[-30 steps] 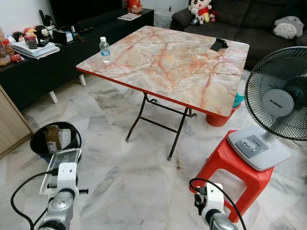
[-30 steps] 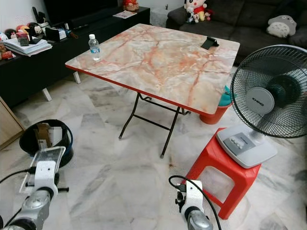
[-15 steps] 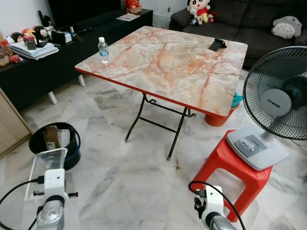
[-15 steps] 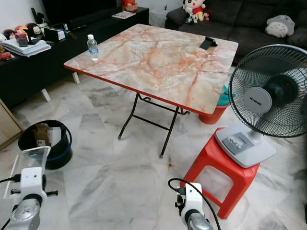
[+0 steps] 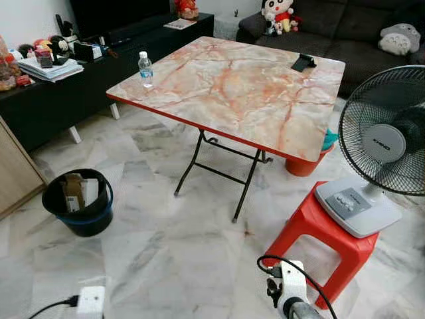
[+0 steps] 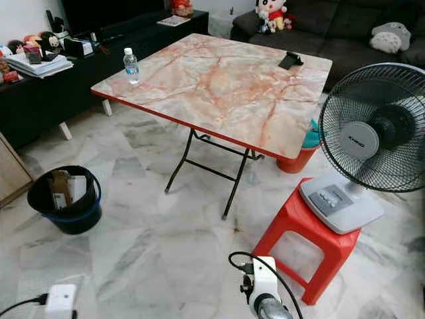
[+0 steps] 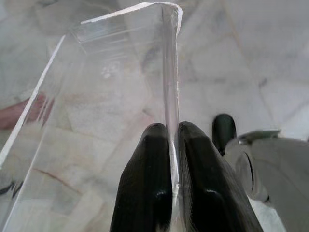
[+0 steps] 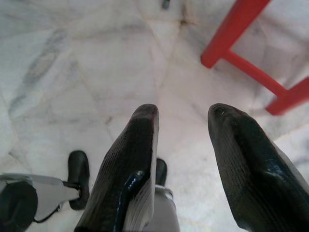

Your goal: Picking trash to rubbish bin

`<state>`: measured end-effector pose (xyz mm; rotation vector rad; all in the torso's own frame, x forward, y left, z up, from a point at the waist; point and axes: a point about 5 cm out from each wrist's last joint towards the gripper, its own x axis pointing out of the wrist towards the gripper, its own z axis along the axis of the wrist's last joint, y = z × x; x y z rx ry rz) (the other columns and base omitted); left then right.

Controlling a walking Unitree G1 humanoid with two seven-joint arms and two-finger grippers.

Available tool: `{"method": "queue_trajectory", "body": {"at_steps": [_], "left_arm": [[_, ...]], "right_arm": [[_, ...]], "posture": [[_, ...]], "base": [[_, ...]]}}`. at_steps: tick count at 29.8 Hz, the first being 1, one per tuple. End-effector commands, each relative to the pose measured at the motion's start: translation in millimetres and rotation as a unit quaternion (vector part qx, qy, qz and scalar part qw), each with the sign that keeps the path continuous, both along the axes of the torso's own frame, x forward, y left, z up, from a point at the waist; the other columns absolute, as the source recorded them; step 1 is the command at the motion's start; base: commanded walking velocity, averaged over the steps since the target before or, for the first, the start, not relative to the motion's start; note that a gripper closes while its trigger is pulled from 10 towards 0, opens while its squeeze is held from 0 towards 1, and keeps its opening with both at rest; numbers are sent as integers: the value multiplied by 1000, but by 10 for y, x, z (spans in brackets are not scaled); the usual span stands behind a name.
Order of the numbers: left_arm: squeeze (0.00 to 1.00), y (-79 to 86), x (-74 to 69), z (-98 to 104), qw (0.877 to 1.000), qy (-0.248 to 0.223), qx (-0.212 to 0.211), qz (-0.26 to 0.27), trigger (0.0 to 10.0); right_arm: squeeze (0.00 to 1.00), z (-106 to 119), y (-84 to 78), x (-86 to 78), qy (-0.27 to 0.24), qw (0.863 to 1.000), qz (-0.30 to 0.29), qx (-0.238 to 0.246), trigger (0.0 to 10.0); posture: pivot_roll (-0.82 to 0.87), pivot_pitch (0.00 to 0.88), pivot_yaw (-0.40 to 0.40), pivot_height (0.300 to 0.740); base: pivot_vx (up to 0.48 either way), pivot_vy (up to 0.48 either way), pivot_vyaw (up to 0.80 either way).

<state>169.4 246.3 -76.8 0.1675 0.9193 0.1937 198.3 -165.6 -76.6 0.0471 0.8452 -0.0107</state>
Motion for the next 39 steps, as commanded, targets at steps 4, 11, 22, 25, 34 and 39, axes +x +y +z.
{"method": "queue_trajectory", "body": {"at_steps": [4,11,22,25,34,39], "left_arm": [[0,-46,68,10,1000,2,-2,11,10000],[0,-36,84,15,1000,11,6,12,10000],[0,-61,24,-19,1000,16,-2,18,10000],[0,-70,-9,-36,1000,21,-3,19,10000],[0,-65,-74,-63,999,24,-18,38,10000],[0,-75,-59,-60,999,23,-18,36,10000]], "right_arm": [[0,-42,-24,-67,24,999,18,-25,10000],[0,-68,-36,-109,41,998,23,-37,10000],[0,-77,-55,-126,50,998,25,-44,10000],[0,-78,-61,-128,51,997,27,-47,10000],[0,-93,-46,-156,55,997,31,-49,10000],[0,-95,-45,-159,56,997,34,-50,10000]], "posture": [[35,14,-49,740],[28,15,-43,740],[22,34,-47,740],[23,37,-50,740],[20,32,-51,740],[20,23,-52,740]], "base": [[0,0,591],[0,0,779],[0,0,776],[0,0,794],[0,0,800],[0,0,800]]}}
